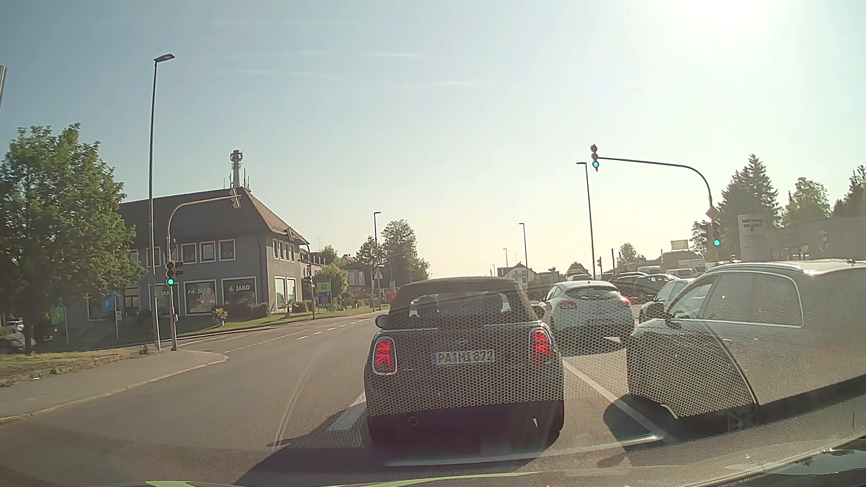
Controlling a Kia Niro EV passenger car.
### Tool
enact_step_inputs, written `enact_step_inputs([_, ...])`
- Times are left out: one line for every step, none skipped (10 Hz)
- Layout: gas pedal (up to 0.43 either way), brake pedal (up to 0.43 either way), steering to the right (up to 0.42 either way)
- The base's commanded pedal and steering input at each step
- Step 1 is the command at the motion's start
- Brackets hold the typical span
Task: Follow the waypoints while adhering to traffic rules and regulations
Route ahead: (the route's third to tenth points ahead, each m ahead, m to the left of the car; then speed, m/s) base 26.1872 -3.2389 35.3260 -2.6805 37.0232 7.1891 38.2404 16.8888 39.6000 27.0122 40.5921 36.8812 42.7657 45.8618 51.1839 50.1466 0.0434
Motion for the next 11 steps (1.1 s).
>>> enact_step_inputs([0.000, 0.000, -0.005])
enact_step_inputs([0.110, 0.000, -0.005])
enact_step_inputs([0.189, 0.000, -0.005])
enact_step_inputs([0.228, 0.000, -0.005])
enact_step_inputs([0.268, 0.000, -0.005])
enact_step_inputs([0.280, 0.000, -0.005])
enact_step_inputs([0.280, 0.000, -0.005])
enact_step_inputs([0.280, 0.000, -0.005])
enact_step_inputs([0.280, 0.000, -0.005])
enact_step_inputs([0.280, 0.000, -0.005])
enact_step_inputs([0.280, 0.000, -0.005])
